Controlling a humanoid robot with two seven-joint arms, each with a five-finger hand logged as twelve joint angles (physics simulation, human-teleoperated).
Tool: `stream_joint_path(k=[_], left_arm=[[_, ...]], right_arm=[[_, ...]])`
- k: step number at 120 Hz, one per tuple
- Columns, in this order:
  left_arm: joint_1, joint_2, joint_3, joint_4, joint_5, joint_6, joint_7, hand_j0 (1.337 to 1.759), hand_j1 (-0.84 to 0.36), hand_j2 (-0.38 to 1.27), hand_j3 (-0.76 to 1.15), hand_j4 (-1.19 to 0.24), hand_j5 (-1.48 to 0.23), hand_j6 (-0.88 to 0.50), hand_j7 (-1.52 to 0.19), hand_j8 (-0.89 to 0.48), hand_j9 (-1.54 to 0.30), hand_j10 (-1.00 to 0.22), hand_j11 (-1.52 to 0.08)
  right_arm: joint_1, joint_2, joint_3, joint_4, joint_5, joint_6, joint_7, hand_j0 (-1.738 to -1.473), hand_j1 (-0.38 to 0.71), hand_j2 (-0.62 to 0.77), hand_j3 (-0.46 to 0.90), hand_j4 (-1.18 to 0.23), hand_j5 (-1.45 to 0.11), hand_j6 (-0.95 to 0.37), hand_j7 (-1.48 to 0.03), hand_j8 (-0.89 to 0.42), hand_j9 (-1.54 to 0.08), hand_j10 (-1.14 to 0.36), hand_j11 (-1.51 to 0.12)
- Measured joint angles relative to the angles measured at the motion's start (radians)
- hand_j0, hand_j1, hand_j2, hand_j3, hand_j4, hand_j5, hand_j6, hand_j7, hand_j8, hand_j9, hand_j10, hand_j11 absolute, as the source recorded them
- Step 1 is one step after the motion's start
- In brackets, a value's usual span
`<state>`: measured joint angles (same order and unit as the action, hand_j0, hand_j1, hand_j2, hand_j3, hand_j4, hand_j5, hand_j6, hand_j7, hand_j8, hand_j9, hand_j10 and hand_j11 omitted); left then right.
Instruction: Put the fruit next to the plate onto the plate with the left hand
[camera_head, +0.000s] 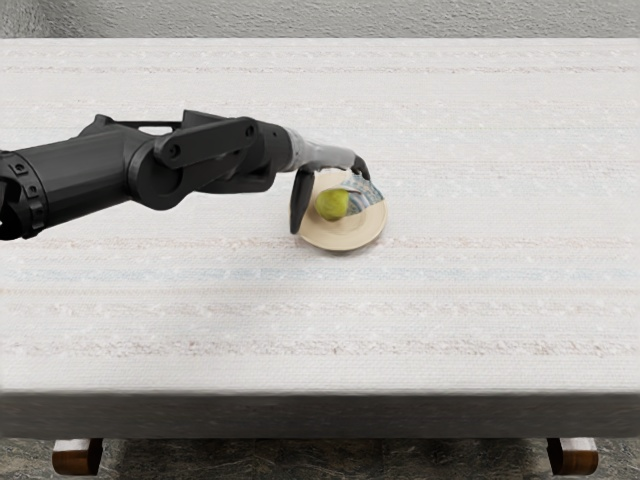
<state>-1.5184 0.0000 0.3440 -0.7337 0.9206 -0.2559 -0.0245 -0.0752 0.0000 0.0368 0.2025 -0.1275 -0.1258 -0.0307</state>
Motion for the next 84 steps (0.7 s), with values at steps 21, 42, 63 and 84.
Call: stream_joint_path(k=[21, 42, 63, 84], left_arm=[[0.000, 0.000, -0.024, 0.002, -0.100, -0.051, 0.001, 1.658, 0.29, 0.03, 0.00, -0.07, -0.10, -0.05, -0.09, -0.05, -0.09, -0.07, -0.09], [0.035, 0.195, -0.092, -0.013, -0.350, -0.243, 0.008, 1.658, 0.32, 0.01, 0.00, -0.03, -0.04, -0.02, -0.04, -0.02, -0.04, -0.03, -0.04], [0.097, 0.522, -0.159, -0.155, -0.482, -0.334, 0.010, 1.658, 0.34, 0.01, 0.00, -0.01, -0.02, -0.01, -0.02, -0.01, -0.02, -0.01, -0.02], [0.182, 0.697, -0.243, -0.220, -0.520, -0.351, 0.011, 1.658, 0.35, 0.00, 0.00, -0.01, -0.01, -0.01, -0.01, -0.01, -0.01, -0.01, -0.01]], right_arm=[[0.000, 0.000, 0.000, 0.000, 0.000, 0.000, 0.000, -1.658, -0.31, -0.01, 0.00, -0.03, -0.04, -0.03, -0.04, -0.03, -0.04, -0.03, -0.04], [0.000, 0.000, 0.000, 0.000, 0.000, 0.000, 0.000, -1.658, -0.31, -0.01, 0.00, -0.03, -0.04, -0.03, -0.04, -0.03, -0.04, -0.03, -0.04], [0.000, 0.000, 0.000, 0.000, 0.000, 0.000, 0.000, -1.658, -0.31, -0.01, 0.00, -0.03, -0.04, -0.03, -0.04, -0.03, -0.04, -0.03, -0.04], [0.000, 0.000, 0.000, 0.000, 0.000, 0.000, 0.000, -1.658, -0.31, -0.01, 0.00, -0.03, -0.04, -0.03, -0.04, -0.03, -0.04, -0.03, -0.04]])
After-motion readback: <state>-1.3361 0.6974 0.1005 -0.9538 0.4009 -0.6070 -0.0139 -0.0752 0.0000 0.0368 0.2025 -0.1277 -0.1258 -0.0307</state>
